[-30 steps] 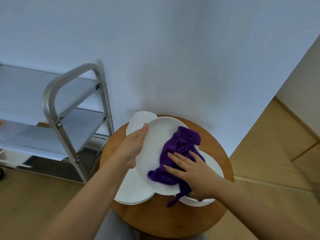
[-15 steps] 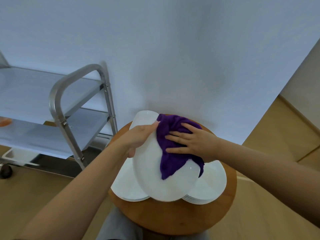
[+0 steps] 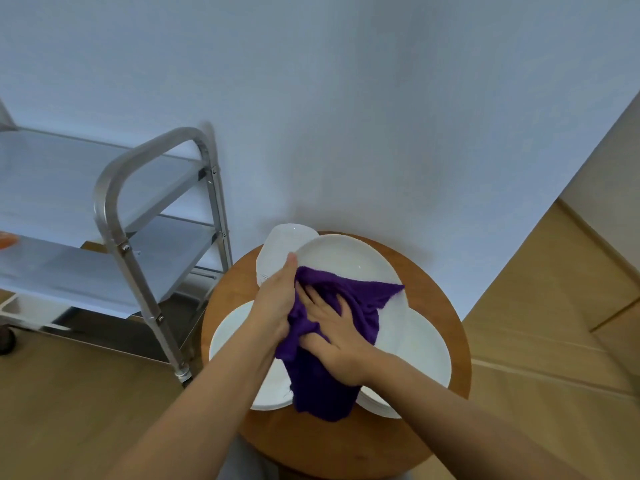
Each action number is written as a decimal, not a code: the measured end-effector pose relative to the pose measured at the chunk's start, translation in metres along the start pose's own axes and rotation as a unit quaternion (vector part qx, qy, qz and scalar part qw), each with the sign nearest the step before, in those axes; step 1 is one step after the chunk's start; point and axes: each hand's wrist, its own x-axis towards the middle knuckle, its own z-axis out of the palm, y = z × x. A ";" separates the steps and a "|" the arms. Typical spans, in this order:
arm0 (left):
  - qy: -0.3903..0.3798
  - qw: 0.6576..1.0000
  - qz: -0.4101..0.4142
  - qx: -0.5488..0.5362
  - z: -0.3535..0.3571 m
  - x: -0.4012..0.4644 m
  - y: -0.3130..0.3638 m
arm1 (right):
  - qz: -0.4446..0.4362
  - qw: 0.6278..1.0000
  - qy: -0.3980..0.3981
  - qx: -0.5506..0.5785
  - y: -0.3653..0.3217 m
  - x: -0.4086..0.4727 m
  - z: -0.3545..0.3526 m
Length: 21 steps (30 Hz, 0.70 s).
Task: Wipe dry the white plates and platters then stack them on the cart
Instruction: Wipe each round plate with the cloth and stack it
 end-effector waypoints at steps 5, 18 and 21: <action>-0.029 0.998 -0.015 -0.056 -0.002 -0.003 -0.003 | -0.039 0.994 0.060 -0.084 0.003 0.017 -0.009; -0.023 0.995 0.051 -0.086 -0.021 -0.001 -0.011 | 0.108 0.945 0.091 -0.294 0.043 0.004 -0.046; -0.023 0.993 0.065 -0.091 -0.022 -0.001 -0.006 | 0.149 0.956 0.056 -0.244 0.027 -0.013 -0.032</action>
